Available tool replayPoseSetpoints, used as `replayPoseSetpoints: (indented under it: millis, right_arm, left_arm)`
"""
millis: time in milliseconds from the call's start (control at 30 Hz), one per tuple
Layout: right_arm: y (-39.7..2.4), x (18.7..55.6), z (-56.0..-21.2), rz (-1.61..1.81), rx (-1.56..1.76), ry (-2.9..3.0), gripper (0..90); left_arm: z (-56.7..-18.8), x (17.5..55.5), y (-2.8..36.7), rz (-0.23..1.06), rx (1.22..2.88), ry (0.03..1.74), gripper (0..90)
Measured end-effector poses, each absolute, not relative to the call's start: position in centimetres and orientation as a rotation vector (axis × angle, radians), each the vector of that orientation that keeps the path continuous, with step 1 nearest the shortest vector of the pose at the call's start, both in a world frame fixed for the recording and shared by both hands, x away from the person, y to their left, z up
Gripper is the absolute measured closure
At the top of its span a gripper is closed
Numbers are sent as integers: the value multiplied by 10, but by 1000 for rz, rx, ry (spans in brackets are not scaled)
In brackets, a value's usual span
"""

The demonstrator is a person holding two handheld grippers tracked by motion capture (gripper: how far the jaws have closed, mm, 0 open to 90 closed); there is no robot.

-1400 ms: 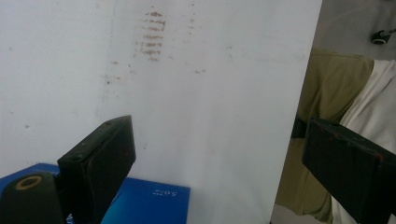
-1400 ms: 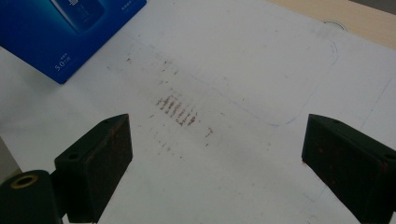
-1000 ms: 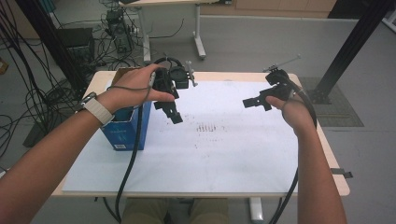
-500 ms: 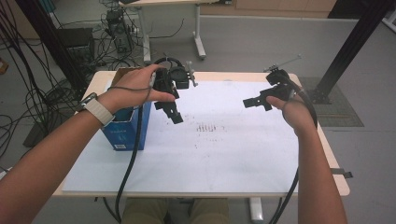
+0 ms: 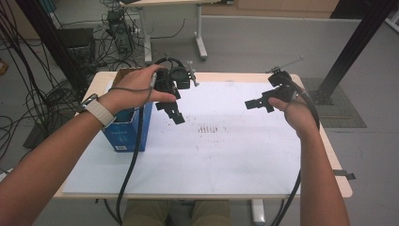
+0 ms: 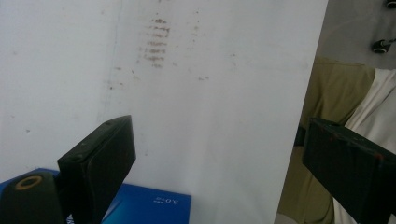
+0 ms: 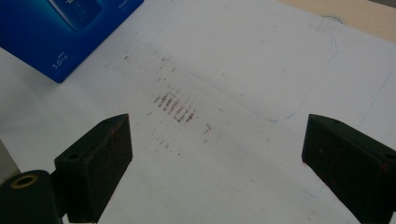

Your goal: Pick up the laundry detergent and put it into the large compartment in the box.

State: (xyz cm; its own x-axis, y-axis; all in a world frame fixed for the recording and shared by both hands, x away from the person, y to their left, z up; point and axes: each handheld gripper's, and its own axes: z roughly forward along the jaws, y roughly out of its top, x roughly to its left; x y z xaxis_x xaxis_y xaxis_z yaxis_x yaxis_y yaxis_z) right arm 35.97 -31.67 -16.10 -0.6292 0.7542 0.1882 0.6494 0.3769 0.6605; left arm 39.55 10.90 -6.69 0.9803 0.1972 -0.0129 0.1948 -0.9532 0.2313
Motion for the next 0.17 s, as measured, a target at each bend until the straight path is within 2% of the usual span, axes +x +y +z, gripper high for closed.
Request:
replayPoseSetpoints:
  millis: [167]
  right_arm:
    - [-317, 359, -160, 1093, 1272, 2483, 85]
  left_arm:
    - [-67, 397, 111, 10, 2889, 294, 102]
